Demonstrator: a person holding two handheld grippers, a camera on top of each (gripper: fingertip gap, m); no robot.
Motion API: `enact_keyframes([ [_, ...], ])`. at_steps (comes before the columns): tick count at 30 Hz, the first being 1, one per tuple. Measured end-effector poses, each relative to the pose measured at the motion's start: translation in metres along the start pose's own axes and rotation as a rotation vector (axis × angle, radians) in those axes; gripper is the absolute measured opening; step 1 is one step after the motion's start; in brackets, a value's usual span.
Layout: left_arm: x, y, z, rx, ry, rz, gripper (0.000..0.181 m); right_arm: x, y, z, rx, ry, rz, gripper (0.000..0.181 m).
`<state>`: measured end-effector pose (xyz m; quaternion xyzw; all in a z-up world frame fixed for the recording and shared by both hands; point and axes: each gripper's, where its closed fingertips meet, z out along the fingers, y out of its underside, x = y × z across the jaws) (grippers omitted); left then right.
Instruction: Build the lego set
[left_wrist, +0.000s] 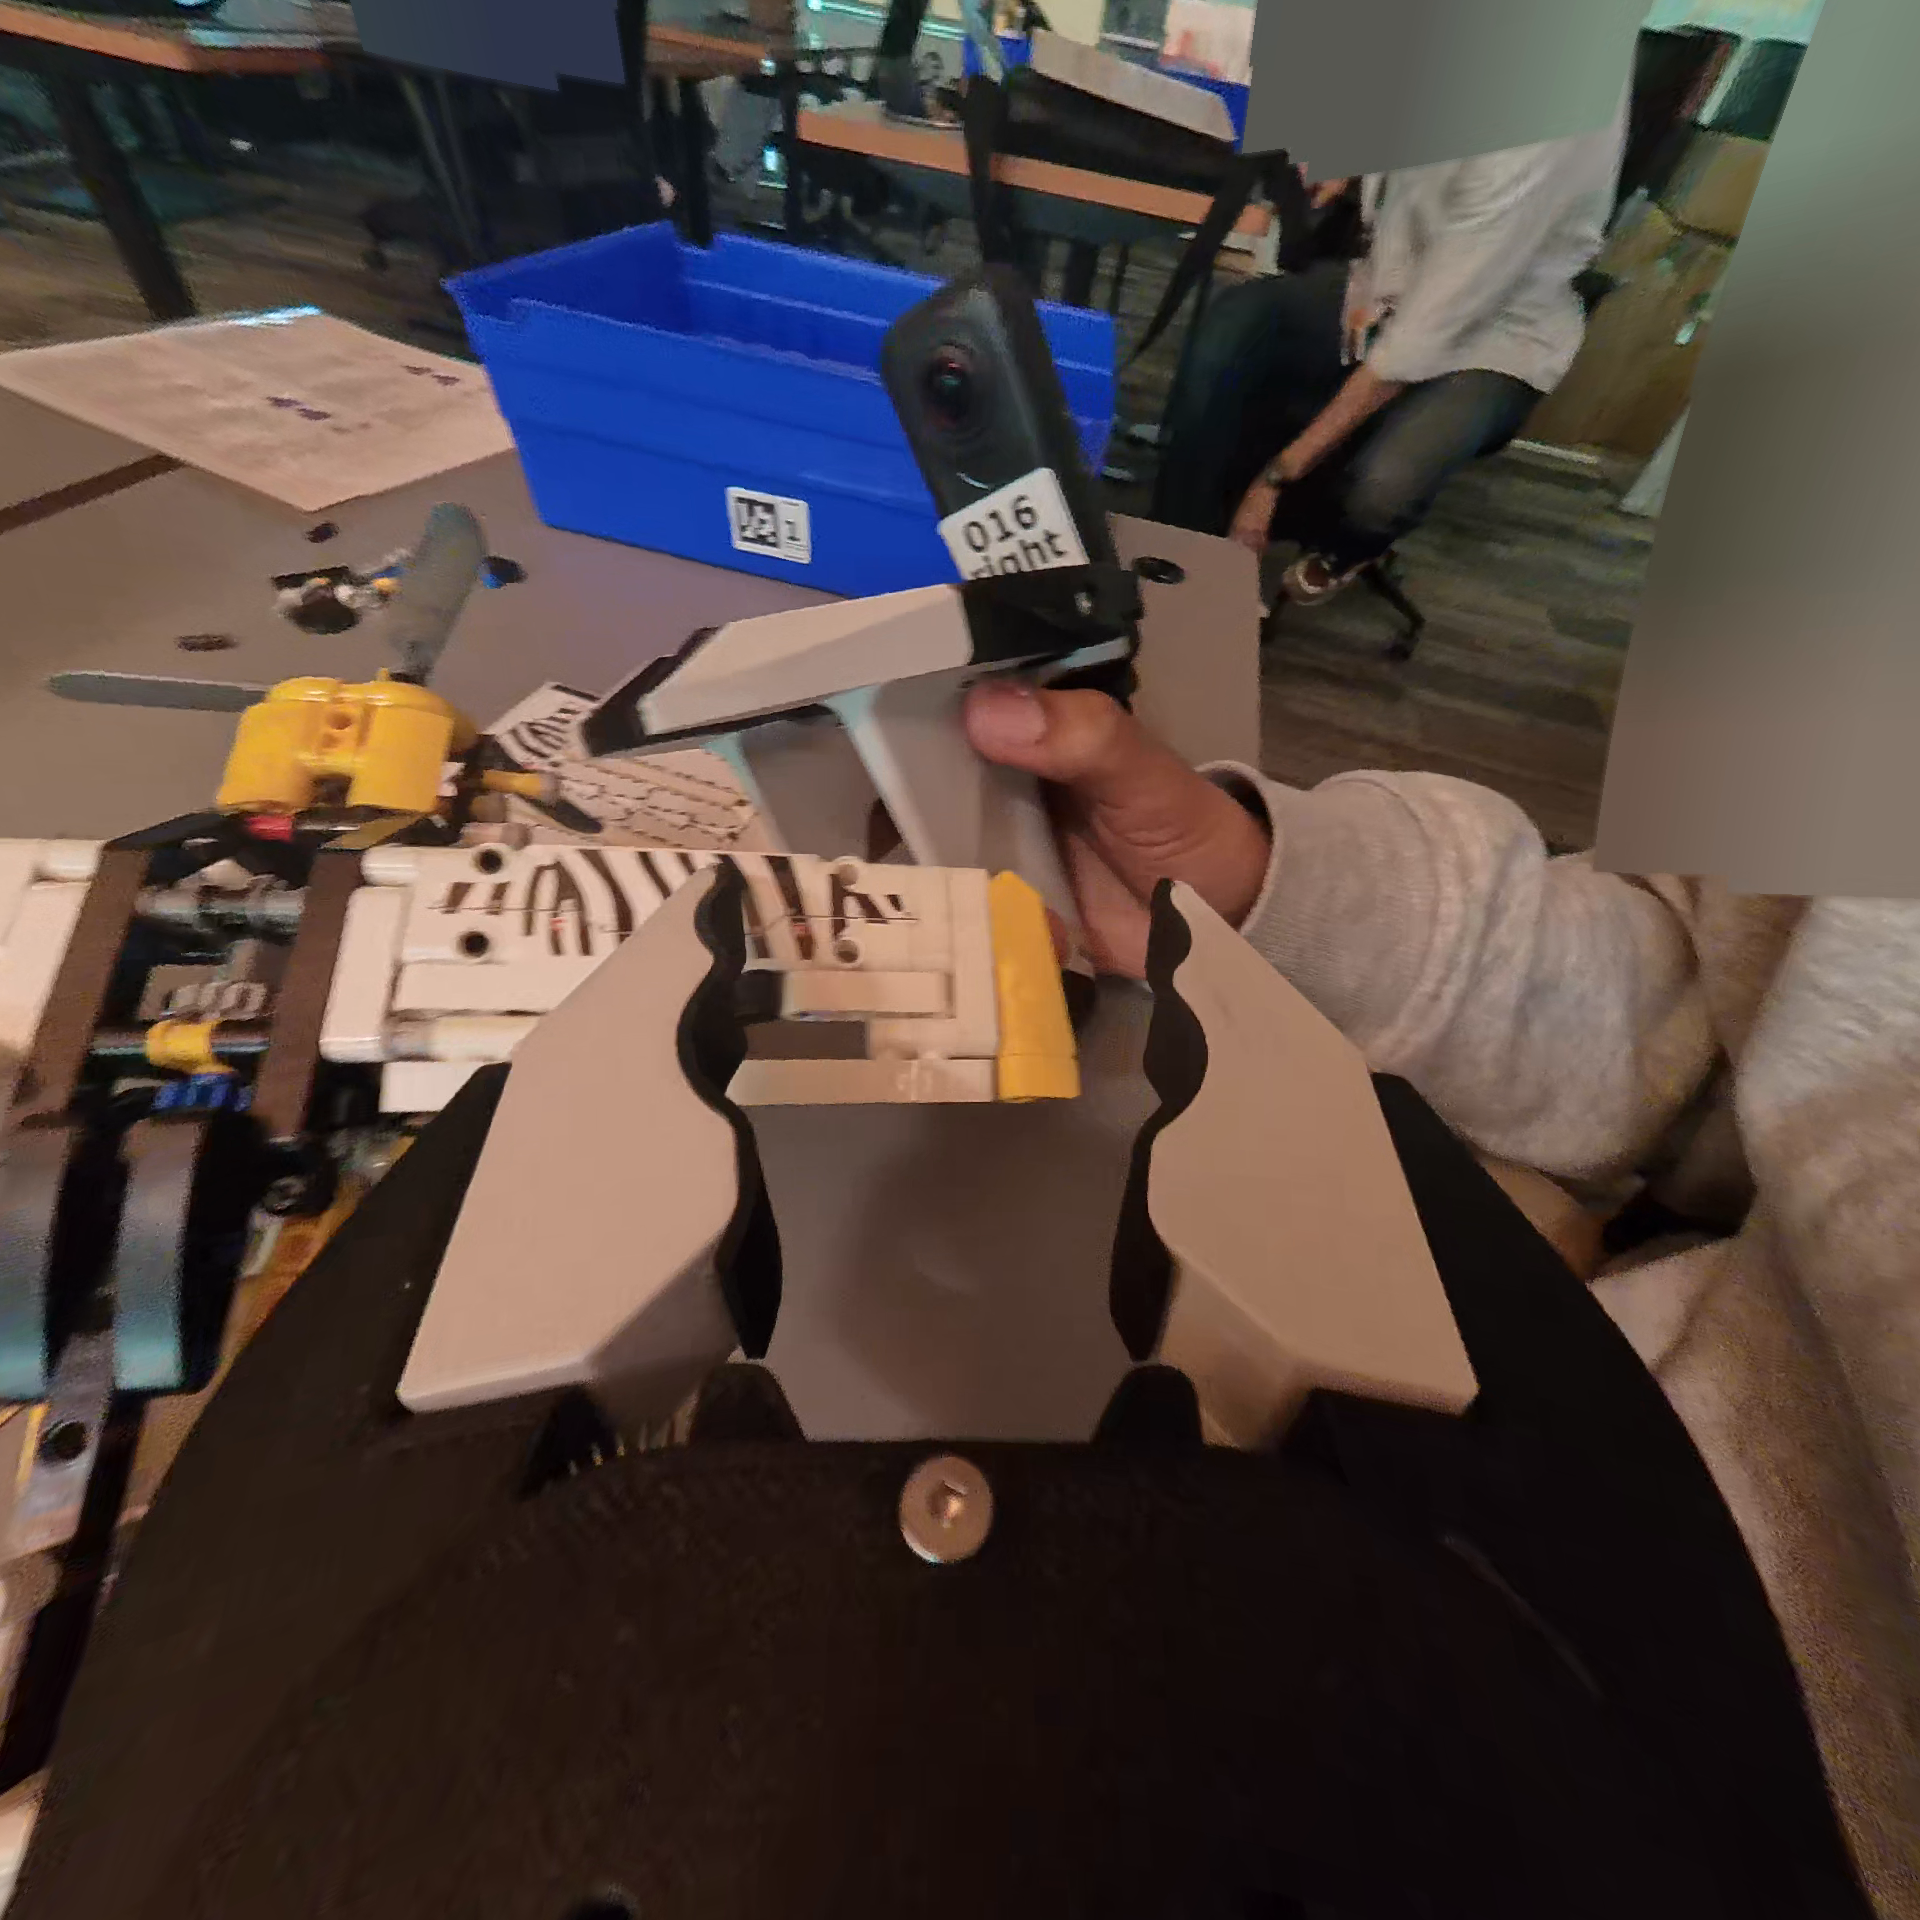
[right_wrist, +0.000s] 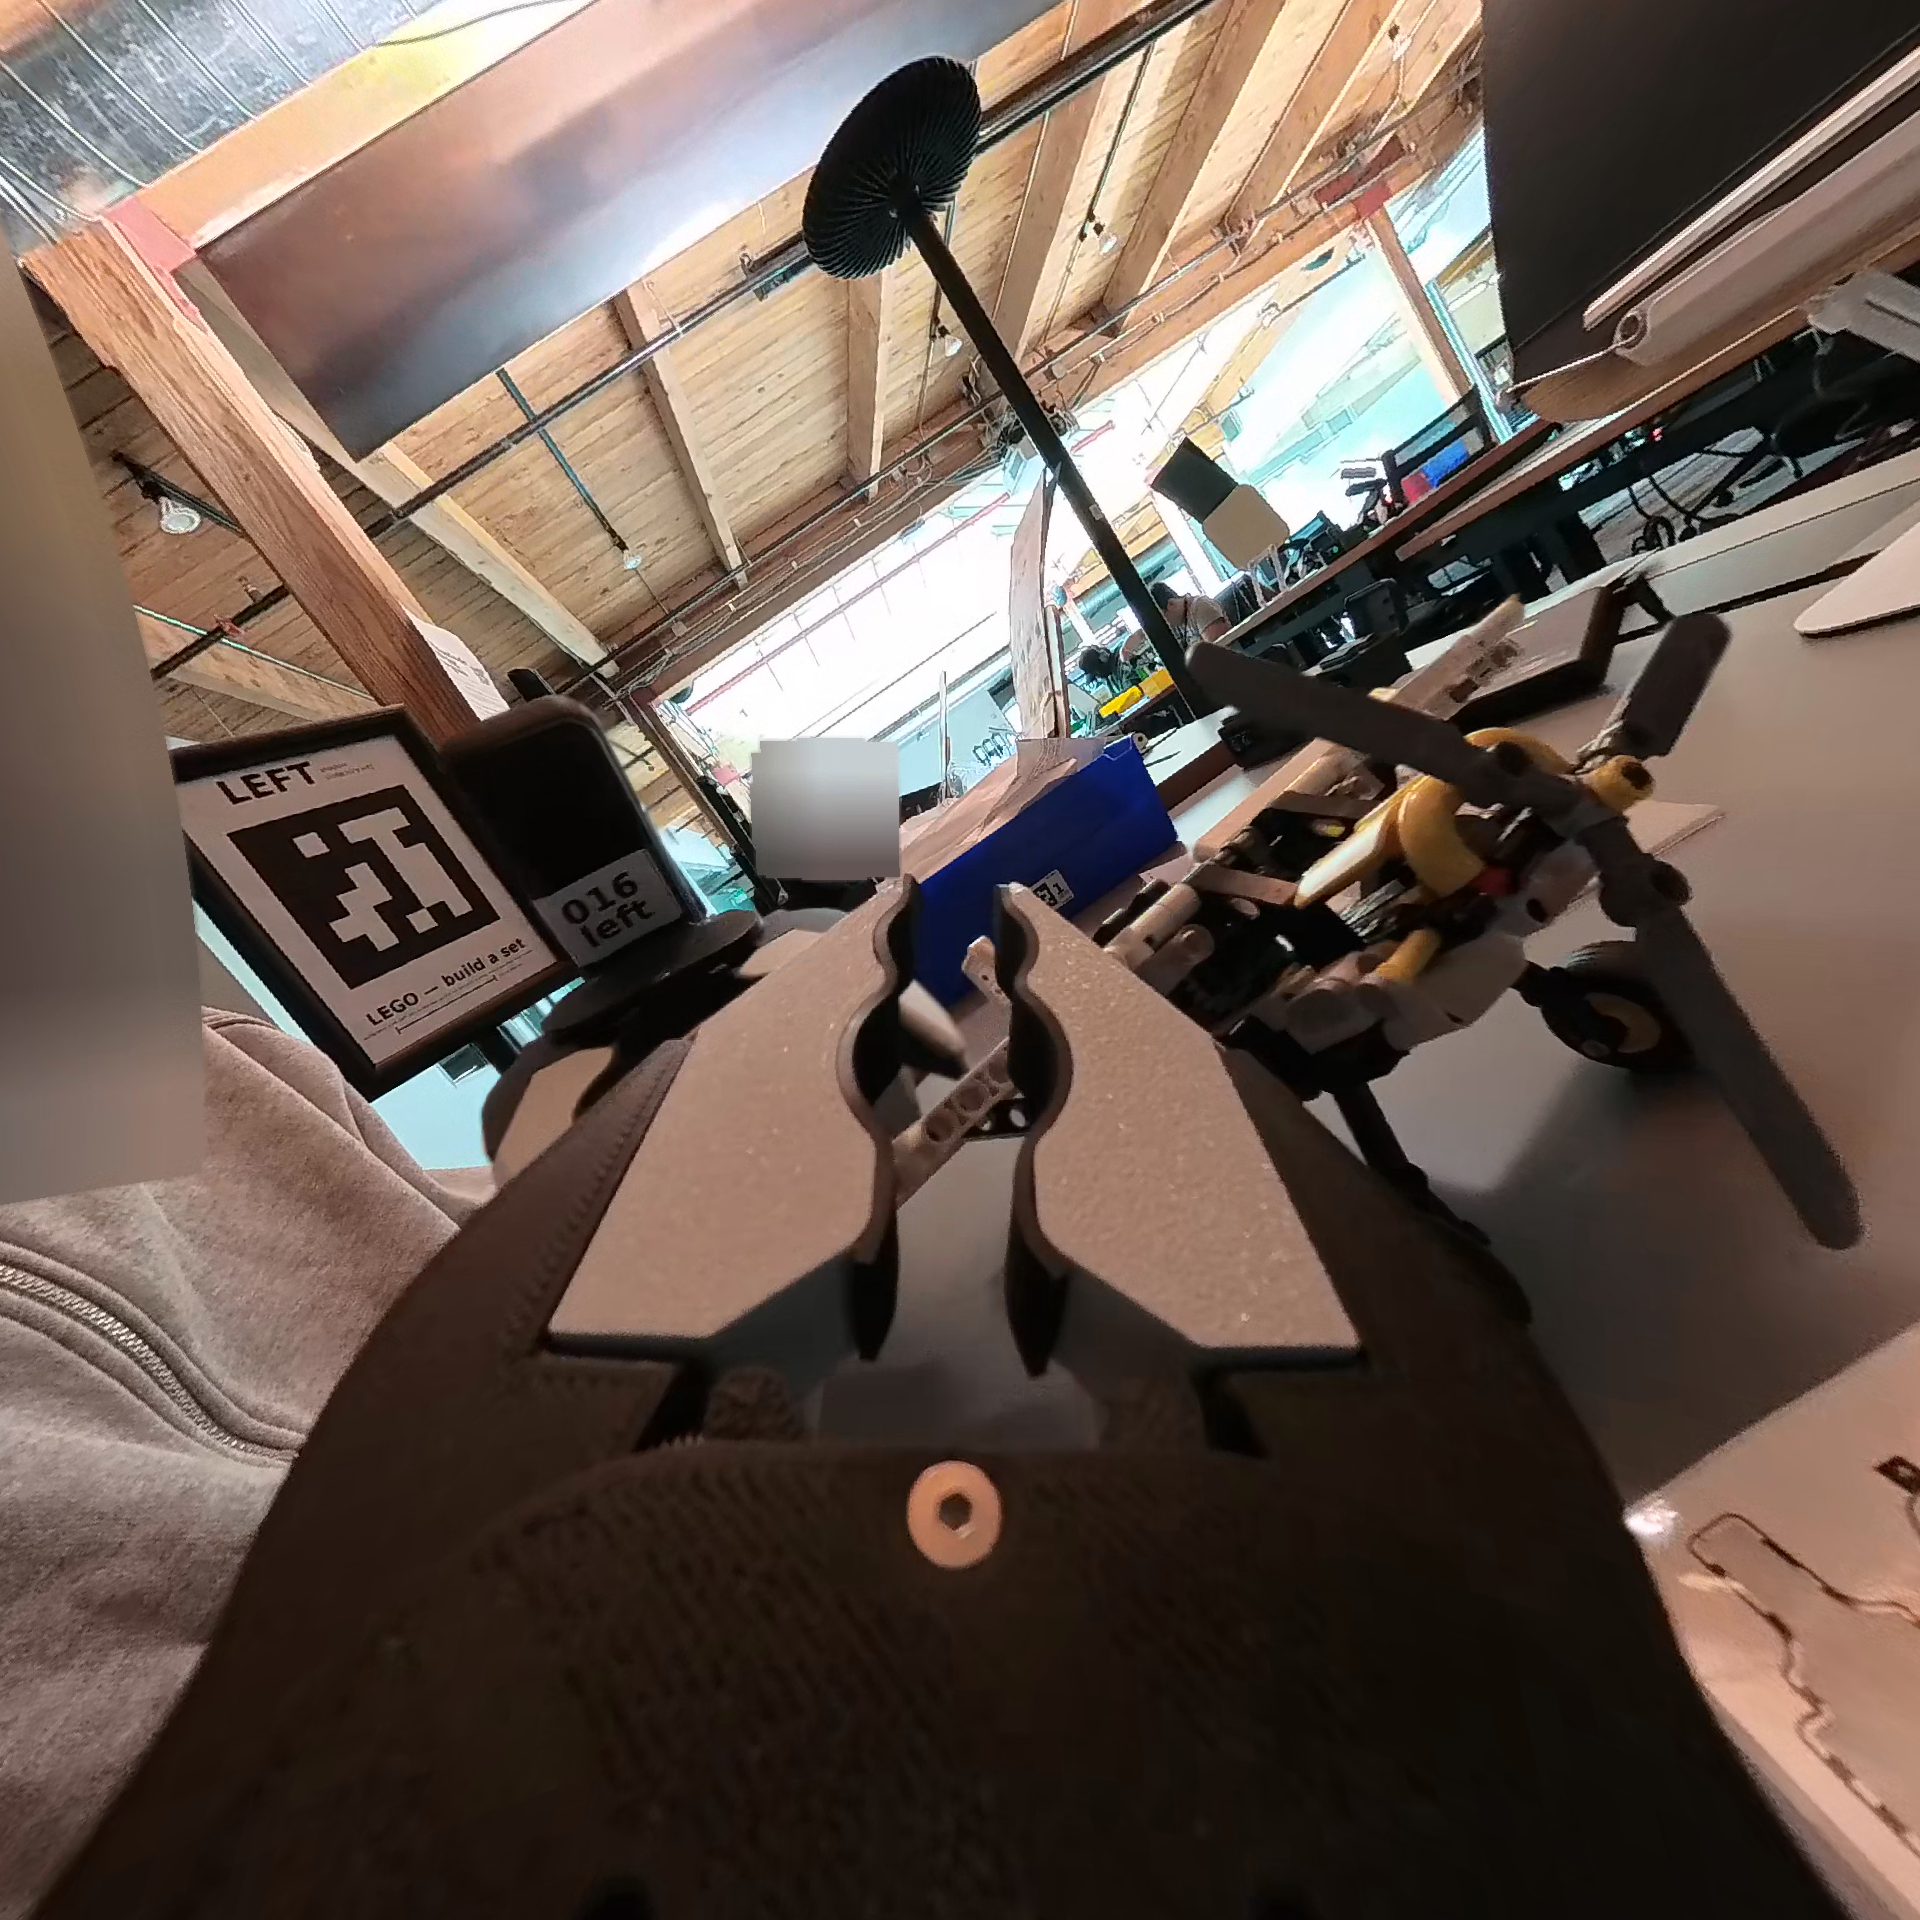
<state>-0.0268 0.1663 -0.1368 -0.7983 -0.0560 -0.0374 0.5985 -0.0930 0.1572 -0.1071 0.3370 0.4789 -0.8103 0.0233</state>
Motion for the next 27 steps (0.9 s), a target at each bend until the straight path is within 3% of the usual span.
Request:
enact_keyframes([
  [4, 0.005, -0.001, 0.002, -0.002, 0.008, 0.016, 0.075, 0.000, -0.001, -0.001, 0.007, -0.005, 0.007, 0.011],
  [8, -0.028, 0.003, -0.001, -0.020, -0.183, 0.052, 0.082, 0.000, -0.001, -0.001, 0.004, -0.002, 0.004, 0.011],
  [9, -0.033, 0.004, -0.002, -0.022, -0.212, 0.063, 0.091, 0.000, -0.001, -0.001, 0.003, -0.001, 0.004, 0.011],
  [12, -0.027, 0.003, -0.001, -0.008, -0.170, 0.025, 0.087, 0.001, -0.001, -0.001, 0.005, -0.001, 0.007, 0.011],
  [15, -0.007, 0.002, -0.002, -0.018, -0.037, 0.005, 0.071, 0.001, -0.002, -0.002, 0.009, 0.000, 0.009, 0.011],
  [18, 0.007, 0.002, -0.003, -0.037, 0.052, -0.021, 0.070, 0.001, -0.001, -0.002, 0.008, 0.000, 0.009, 0.010],
  [20, 0.005, 0.001, -0.003, -0.037, 0.036, -0.018, 0.073, 0.001, -0.001, -0.001, 0.006, -0.001, 0.009, 0.011],
  [24, -0.025, -0.004, -0.005, 0.018, -0.148, 0.023, 0.092, 0.001, -0.001, -0.001, 0.006, -0.001, 0.009, 0.011],
  [27, -0.022, 0.003, -0.002, -0.015, -0.119, 0.016, 0.096, 0.001, -0.001, -0.002, 0.007, 0.000, 0.011, 0.010],
])
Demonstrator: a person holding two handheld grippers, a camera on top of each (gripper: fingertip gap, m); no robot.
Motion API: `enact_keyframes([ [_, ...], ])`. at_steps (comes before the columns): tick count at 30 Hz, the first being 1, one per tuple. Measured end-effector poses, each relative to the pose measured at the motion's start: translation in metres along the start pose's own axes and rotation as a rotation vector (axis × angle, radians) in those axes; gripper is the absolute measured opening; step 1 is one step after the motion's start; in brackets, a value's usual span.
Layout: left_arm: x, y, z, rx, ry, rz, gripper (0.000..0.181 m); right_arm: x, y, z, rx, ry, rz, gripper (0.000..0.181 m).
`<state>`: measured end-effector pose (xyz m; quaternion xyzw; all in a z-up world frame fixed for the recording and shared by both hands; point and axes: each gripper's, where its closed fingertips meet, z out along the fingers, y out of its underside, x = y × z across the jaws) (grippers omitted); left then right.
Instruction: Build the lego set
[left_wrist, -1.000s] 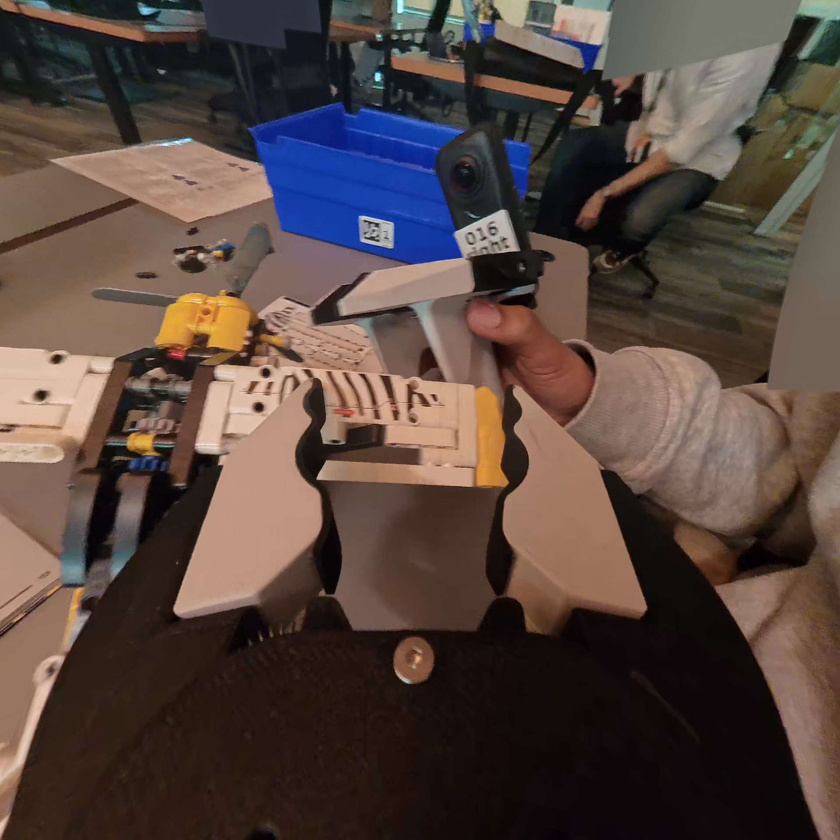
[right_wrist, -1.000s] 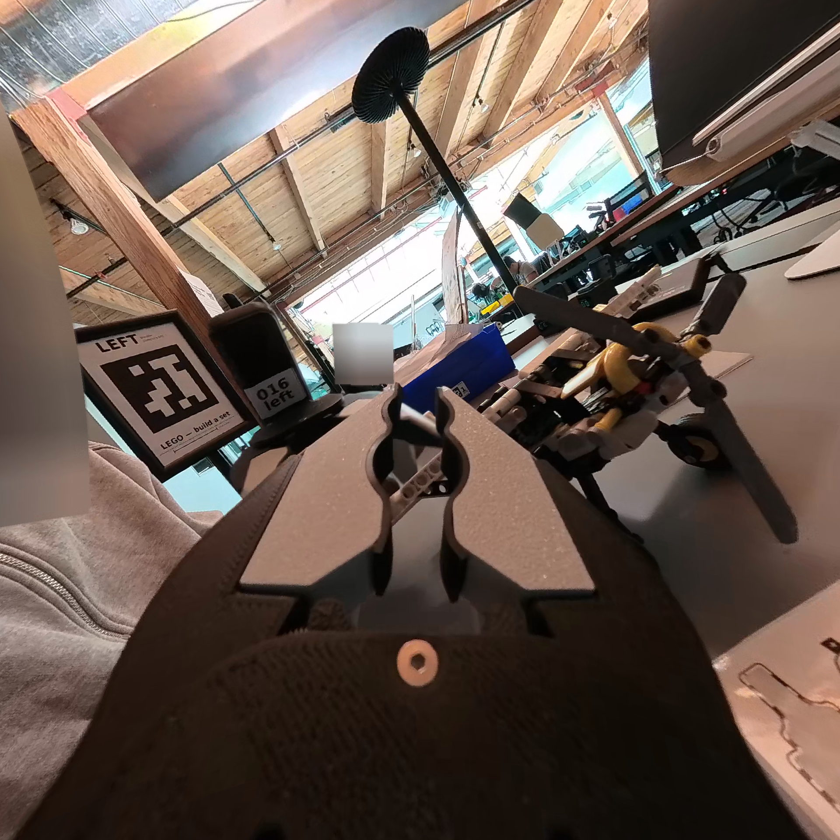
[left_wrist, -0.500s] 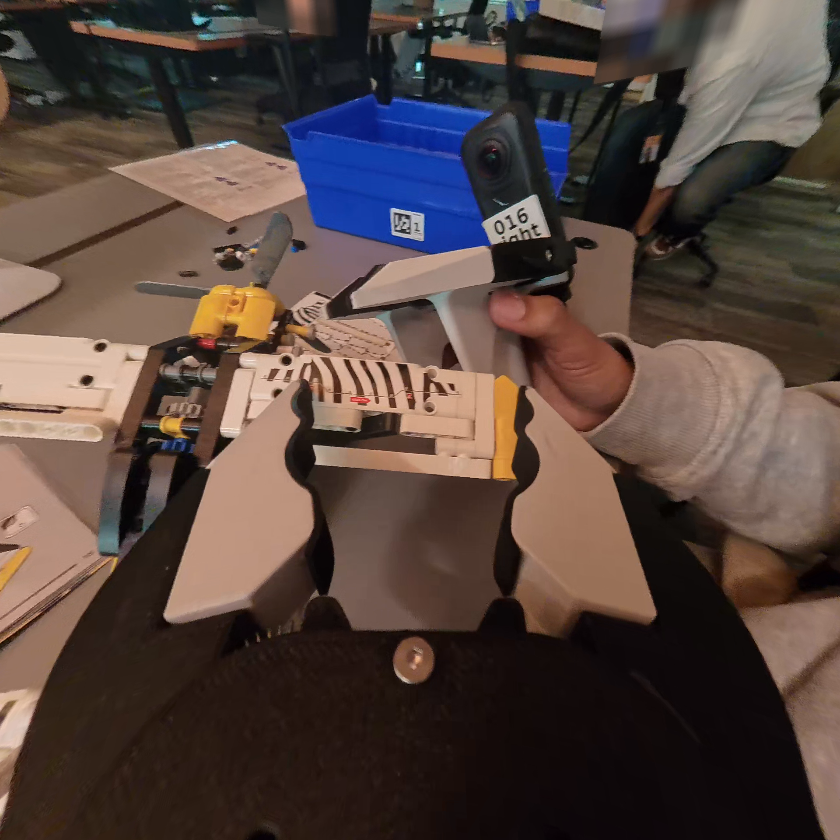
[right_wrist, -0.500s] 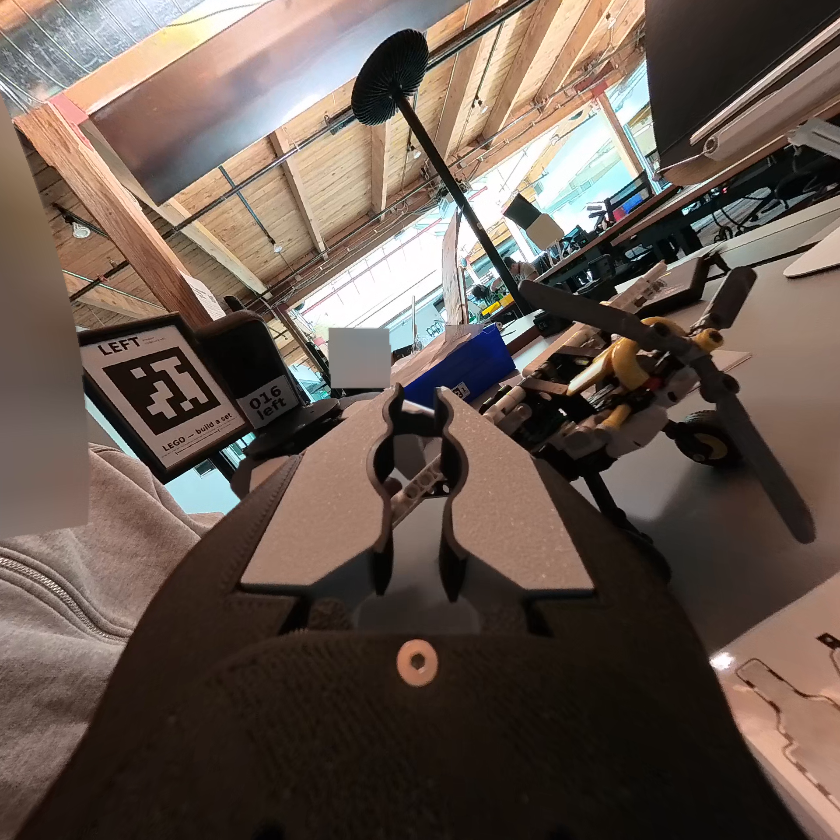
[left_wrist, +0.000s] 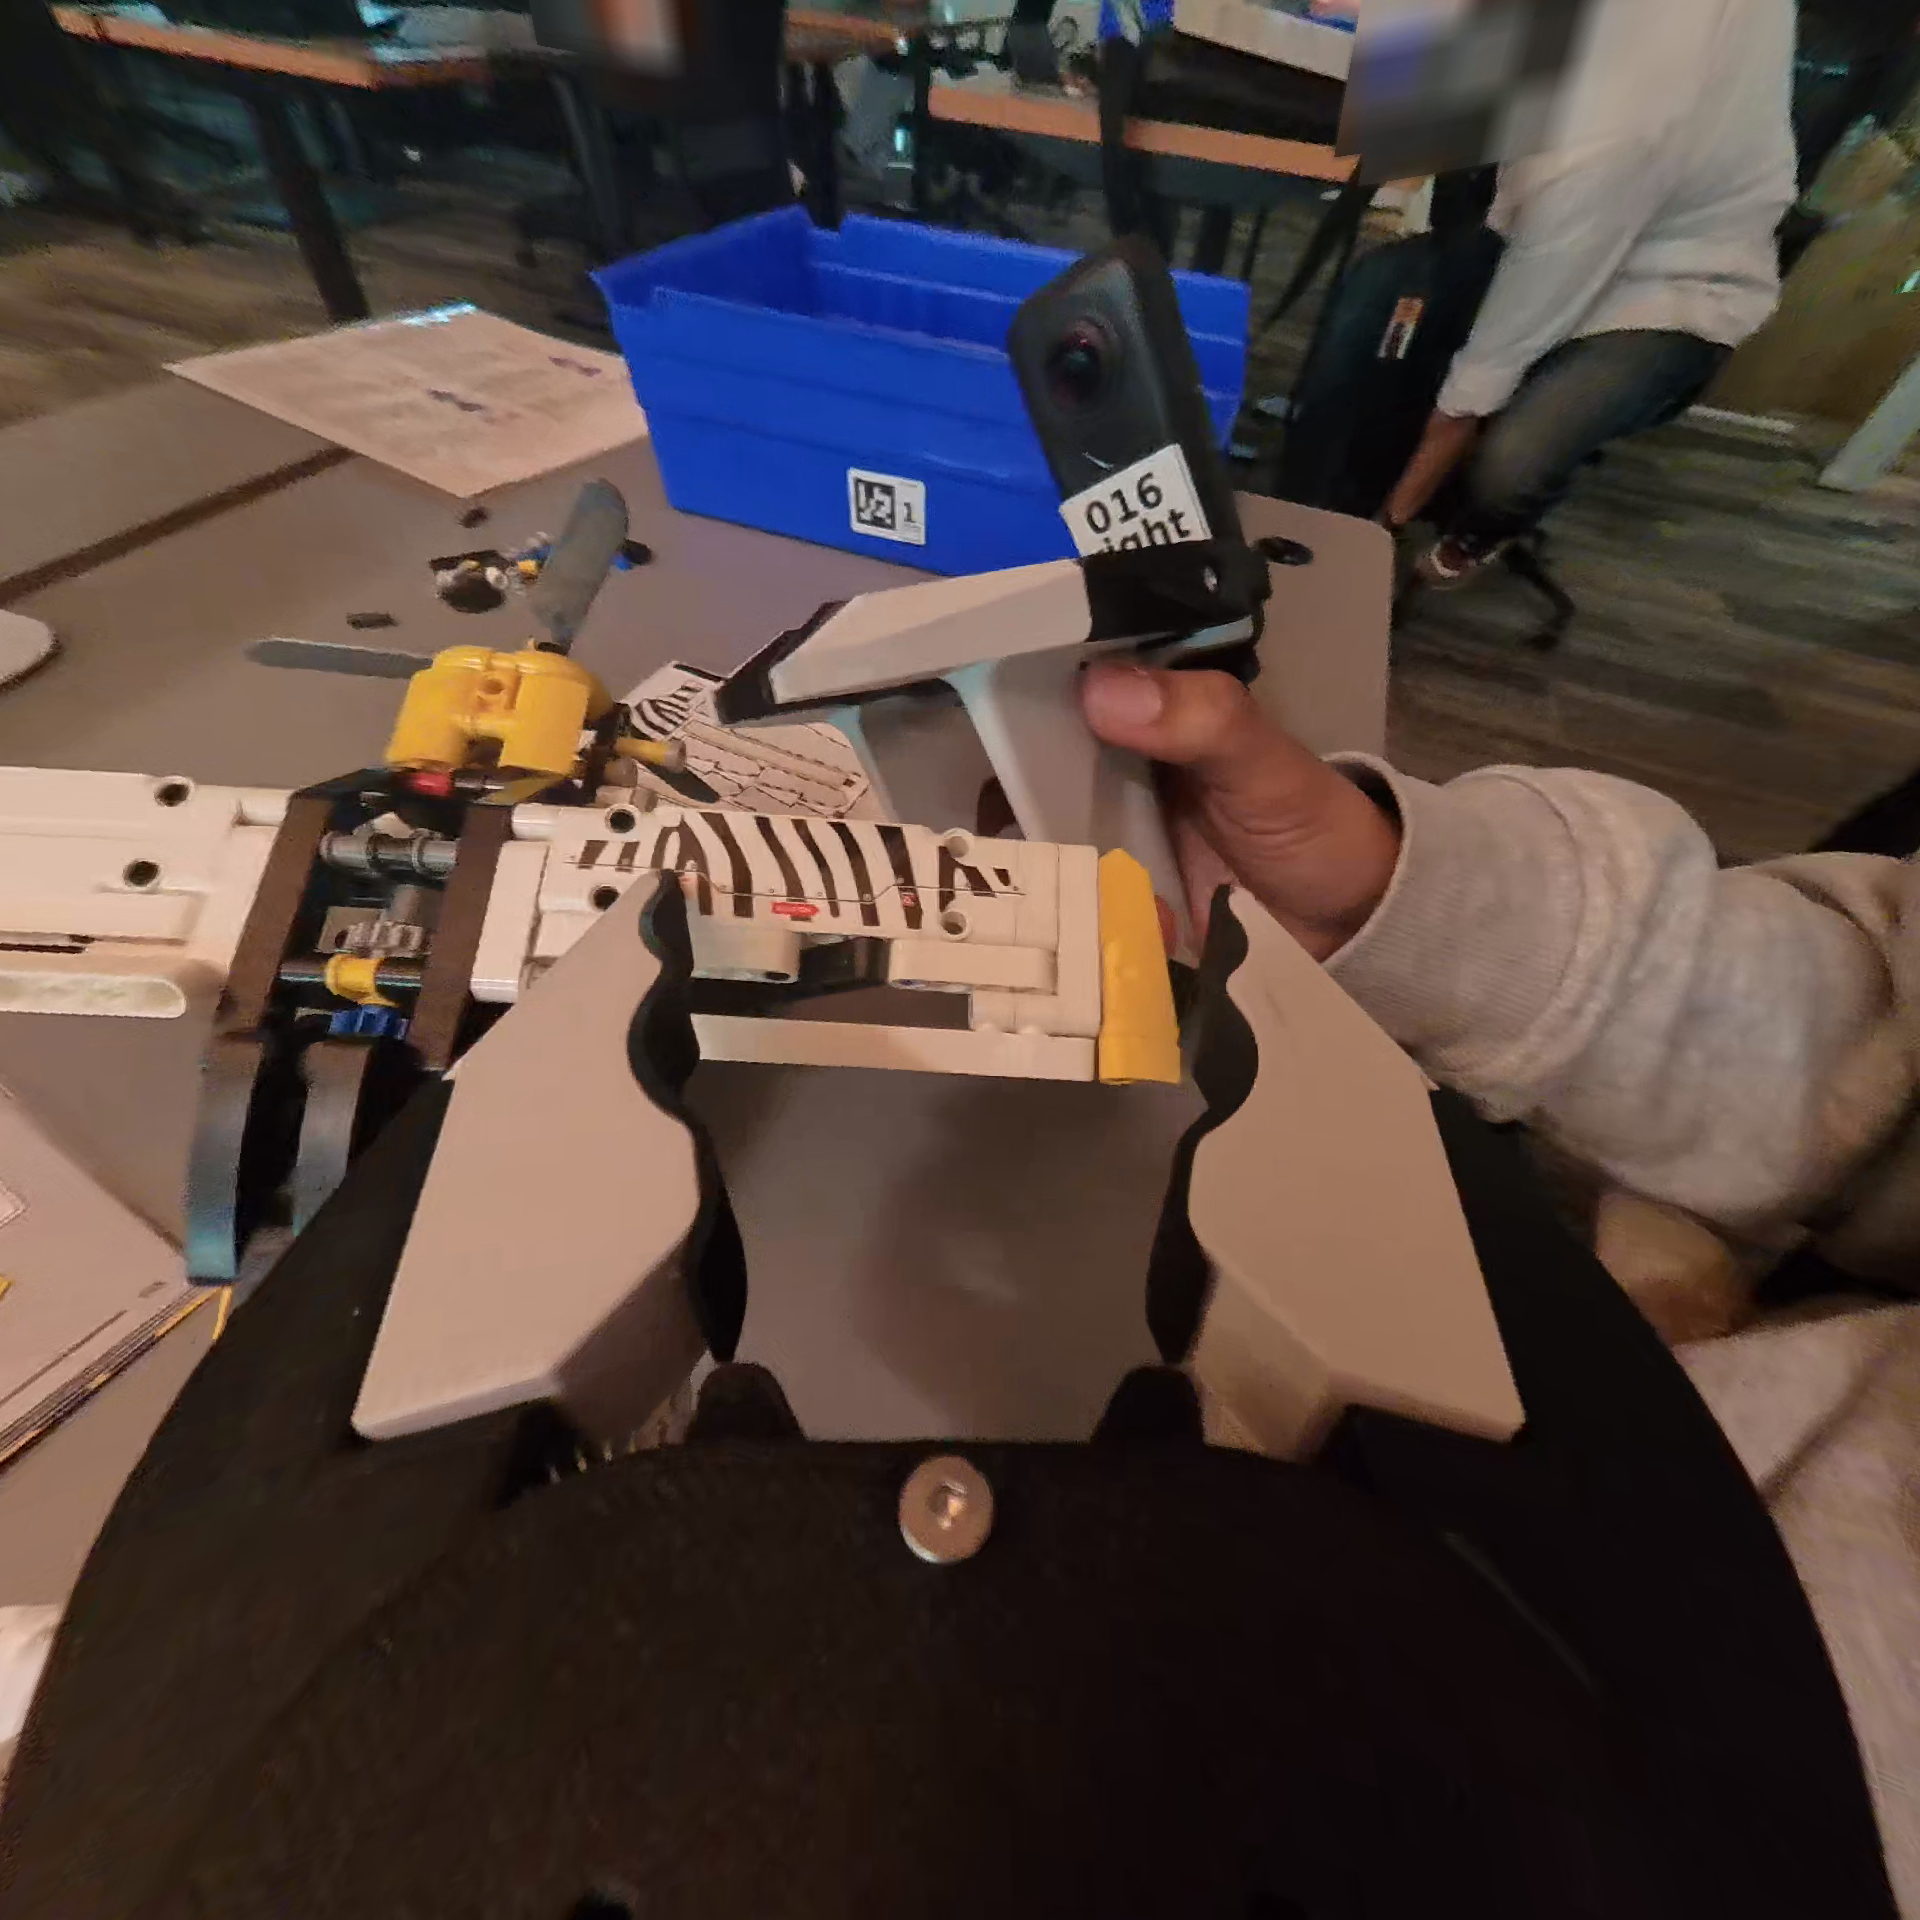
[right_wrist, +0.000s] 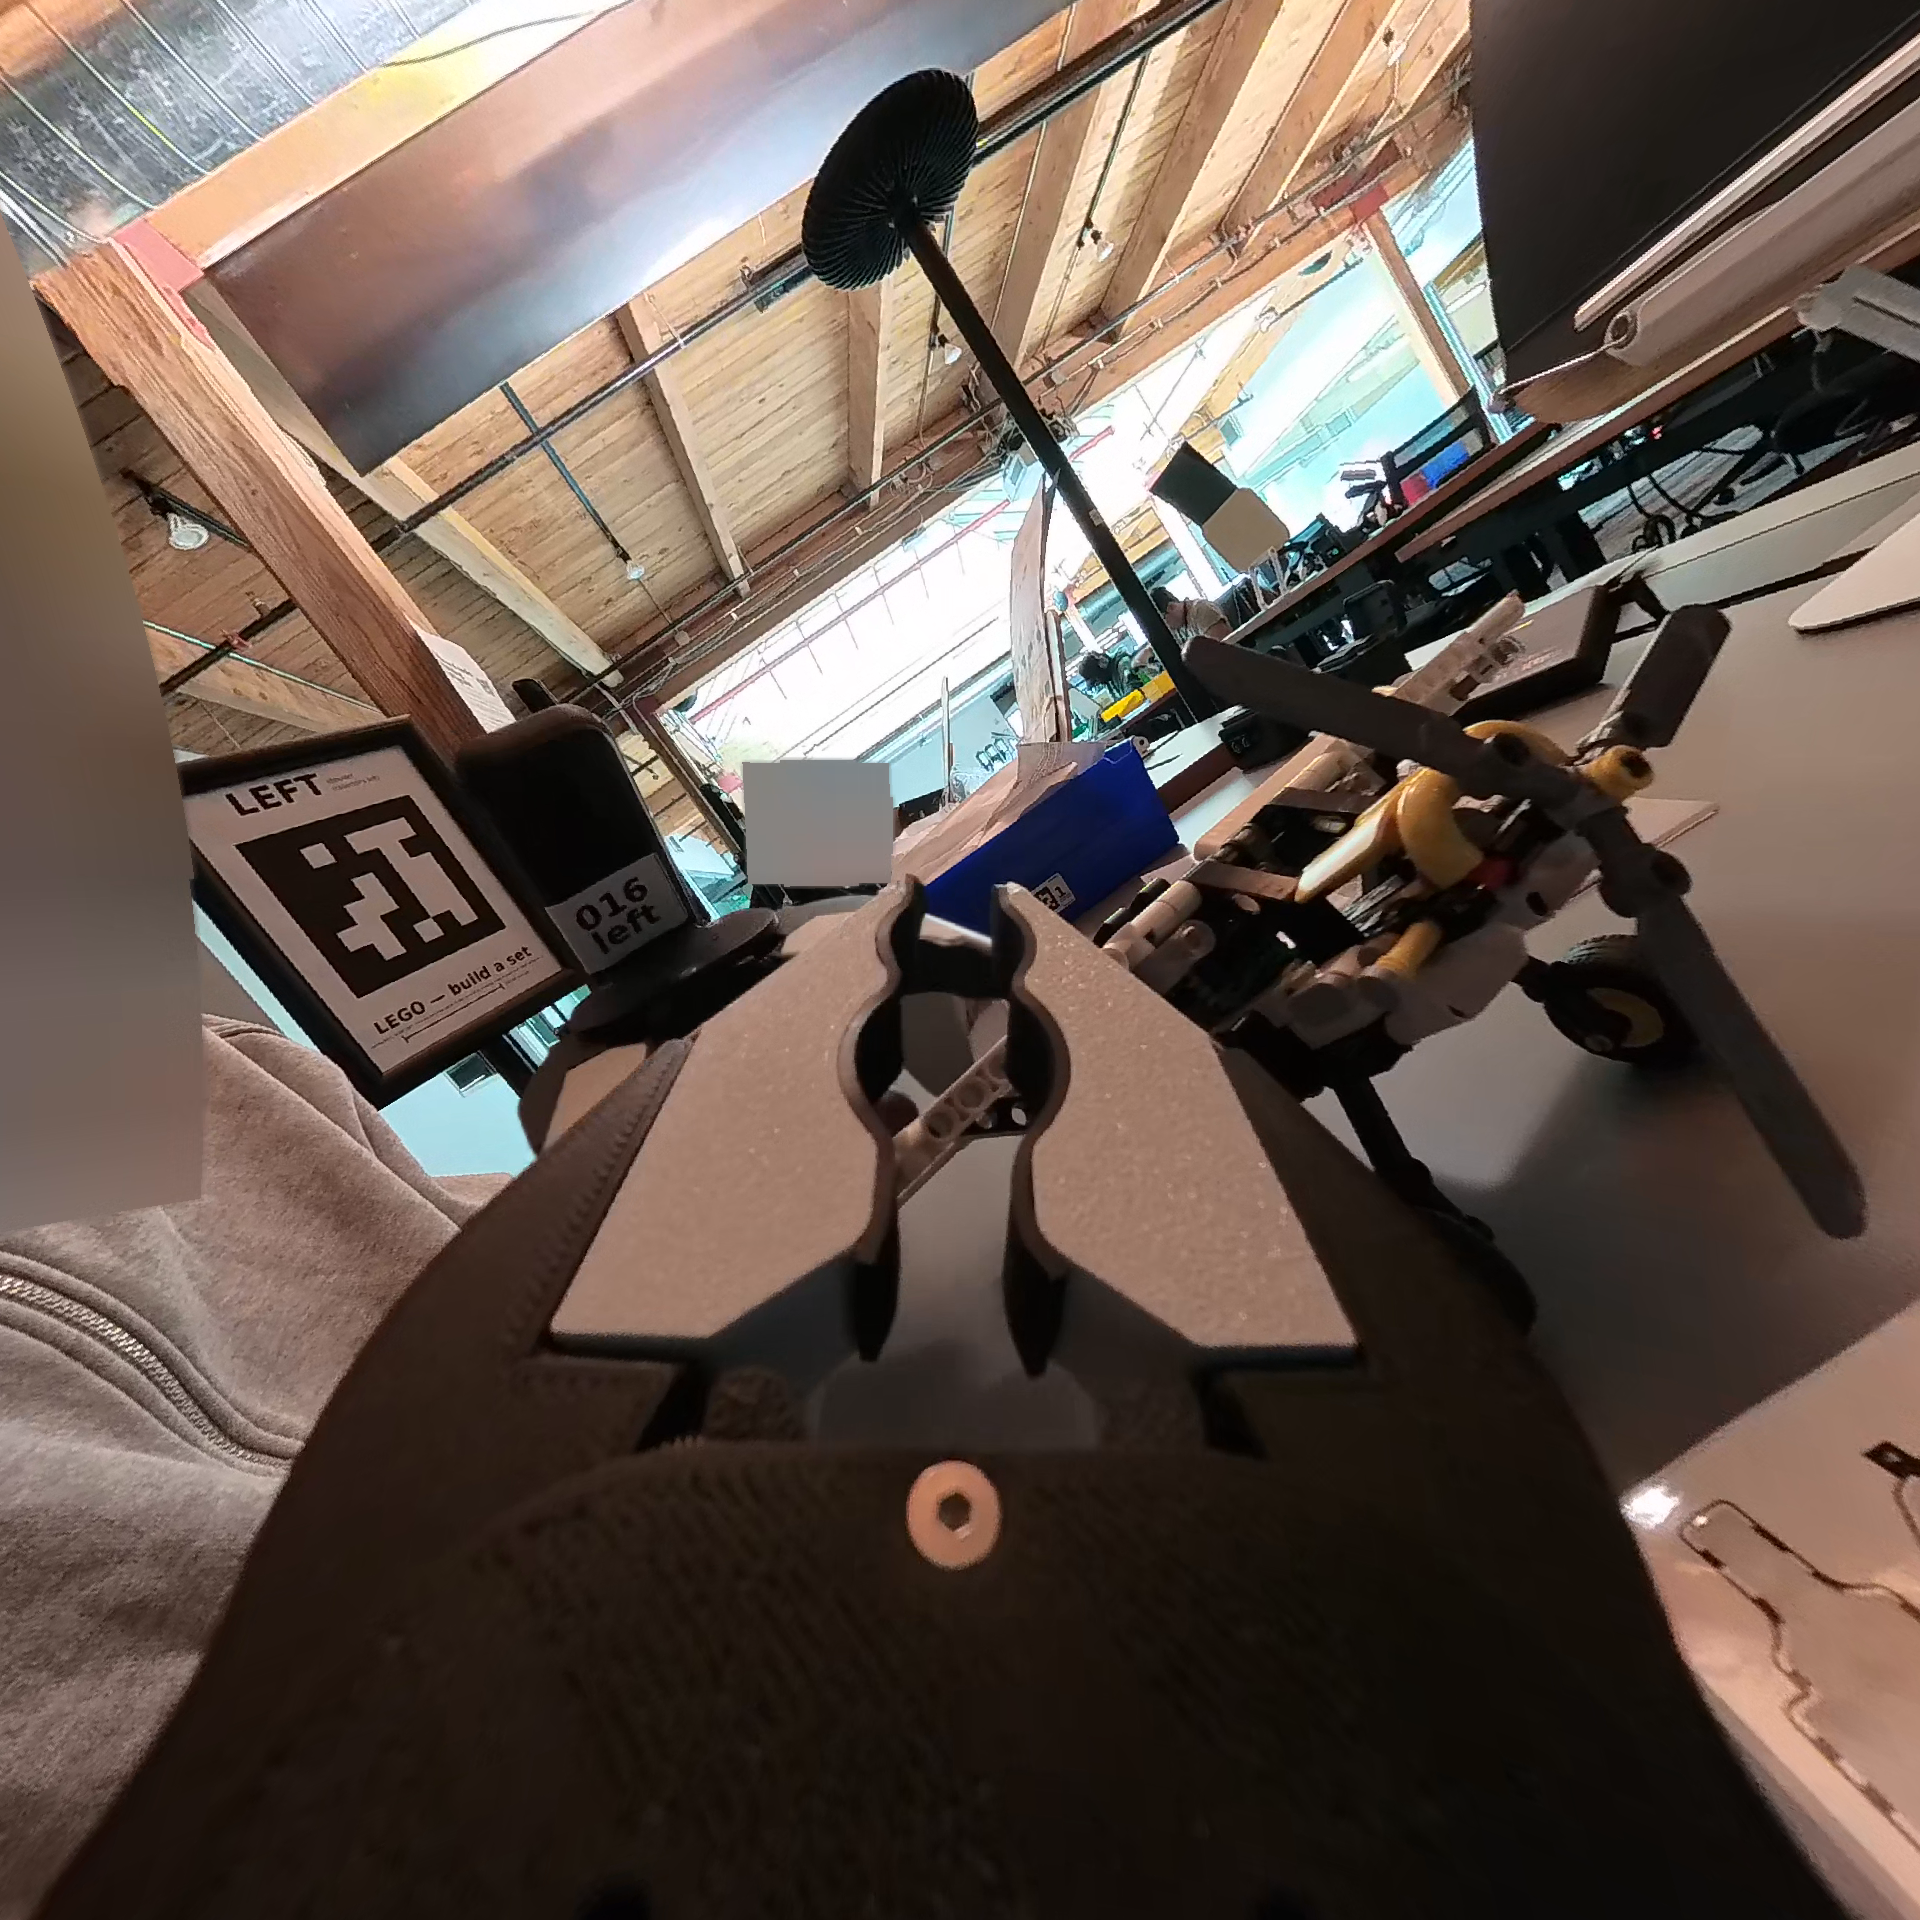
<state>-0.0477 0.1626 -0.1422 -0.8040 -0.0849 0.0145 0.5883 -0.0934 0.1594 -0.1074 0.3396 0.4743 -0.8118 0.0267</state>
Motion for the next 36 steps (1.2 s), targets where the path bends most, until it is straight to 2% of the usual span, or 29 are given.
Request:
enact_keyframes([
  [8, 0.037, 0.003, -0.008, -0.070, 0.196, 0.028, 0.087, 0.000, 0.000, 0.000, 0.001, 0.000, 0.003, 0.011],
  [10, 0.043, 0.000, -0.010, -0.050, 0.236, 0.031, 0.085, 0.000, 0.001, 0.000, -0.005, 0.002, -0.001, 0.011],
  [15, 0.025, -0.005, -0.005, -0.002, 0.111, 0.018, 0.084, 0.000, 0.001, 0.000, -0.007, 0.003, -0.003, 0.011],
  [17, 0.028, 0.001, -0.002, -0.037, 0.119, 0.016, 0.090, 0.001, 0.001, 0.000, -0.008, 0.004, -0.003, 0.010],
  [23, 0.049, 0.004, -0.003, -0.069, 0.193, 0.074, 0.088, 0.000, 0.000, 0.000, 0.001, 0.000, 0.005, 0.011],
  [25, 0.044, 0.000, -0.003, -0.040, 0.162, 0.075, 0.086, 0.000, 0.001, 0.001, -0.007, -0.001, 0.004, 0.011],
  [27, 0.036, -0.005, -0.001, -0.002, 0.129, 0.045, 0.092, 0.000, 0.002, 0.001, -0.011, 0.002, -0.002, 0.011],
  [36, 0.057, 0.000, 0.002, -0.019, 0.218, 0.061, 0.100, 0.001, 0.002, 0.001, -0.009, 0.007, 0.002, 0.010],
])
